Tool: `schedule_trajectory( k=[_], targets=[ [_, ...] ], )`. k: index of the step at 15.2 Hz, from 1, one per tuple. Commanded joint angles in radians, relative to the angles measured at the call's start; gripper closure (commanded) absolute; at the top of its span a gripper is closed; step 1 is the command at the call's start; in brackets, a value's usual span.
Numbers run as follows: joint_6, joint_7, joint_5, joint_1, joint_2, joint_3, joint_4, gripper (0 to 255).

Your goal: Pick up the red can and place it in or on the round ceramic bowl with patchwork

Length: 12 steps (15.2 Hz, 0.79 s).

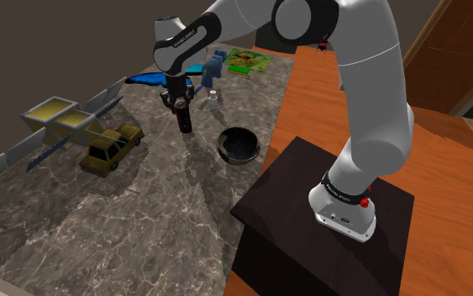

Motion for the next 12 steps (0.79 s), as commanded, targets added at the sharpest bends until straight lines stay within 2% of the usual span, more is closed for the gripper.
schedule_trajectory(
  k=[1, 7, 12],
  targets=[
    [0.0, 0.0, 0.0, 0.0, 0.0, 0.0, 0.0, 255],
    [0.0, 0.0, 0.0, 0.0, 0.0, 0.0, 0.0, 255],
    [-0.047, 0.0, 0.001, -0.001, -0.037, 0.001, 0.01, 255]
  ],
)
